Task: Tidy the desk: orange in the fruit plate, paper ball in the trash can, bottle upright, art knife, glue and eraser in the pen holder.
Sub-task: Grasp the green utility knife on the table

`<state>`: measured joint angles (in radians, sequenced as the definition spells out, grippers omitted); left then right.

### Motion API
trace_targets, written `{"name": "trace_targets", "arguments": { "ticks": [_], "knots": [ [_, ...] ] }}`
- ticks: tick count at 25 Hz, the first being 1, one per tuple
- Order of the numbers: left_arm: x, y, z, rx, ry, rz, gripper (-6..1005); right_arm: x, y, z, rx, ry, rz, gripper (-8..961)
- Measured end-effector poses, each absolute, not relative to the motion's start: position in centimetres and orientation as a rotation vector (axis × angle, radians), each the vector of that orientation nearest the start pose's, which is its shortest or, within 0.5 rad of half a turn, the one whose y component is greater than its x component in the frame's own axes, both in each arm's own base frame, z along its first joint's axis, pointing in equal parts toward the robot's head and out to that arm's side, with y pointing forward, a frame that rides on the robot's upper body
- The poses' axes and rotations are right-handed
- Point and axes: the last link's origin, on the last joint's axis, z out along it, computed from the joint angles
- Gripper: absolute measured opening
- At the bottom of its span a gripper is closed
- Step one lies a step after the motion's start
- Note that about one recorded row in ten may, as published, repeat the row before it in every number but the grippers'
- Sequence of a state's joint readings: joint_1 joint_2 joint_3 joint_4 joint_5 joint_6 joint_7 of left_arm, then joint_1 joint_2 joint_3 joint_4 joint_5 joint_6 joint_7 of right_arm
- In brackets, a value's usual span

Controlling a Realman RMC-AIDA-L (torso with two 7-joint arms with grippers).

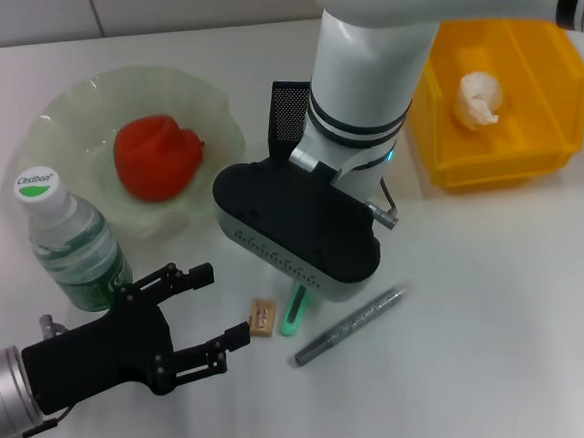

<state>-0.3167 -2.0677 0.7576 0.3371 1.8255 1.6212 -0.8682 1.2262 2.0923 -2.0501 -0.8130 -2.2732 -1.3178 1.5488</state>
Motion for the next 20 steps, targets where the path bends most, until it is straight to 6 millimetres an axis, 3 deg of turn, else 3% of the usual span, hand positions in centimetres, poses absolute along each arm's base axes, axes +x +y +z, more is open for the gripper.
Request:
{"name": "trace_targets", "arguments": {
  "ticks": [20],
  "knots": [
    [-32.5, 20.9, -2.3, -2.62, -0.48, -0.937, 792, 7.9, 35.1, -13.2, -2.843, -1.501, -1.084, 761]
  ]
}}
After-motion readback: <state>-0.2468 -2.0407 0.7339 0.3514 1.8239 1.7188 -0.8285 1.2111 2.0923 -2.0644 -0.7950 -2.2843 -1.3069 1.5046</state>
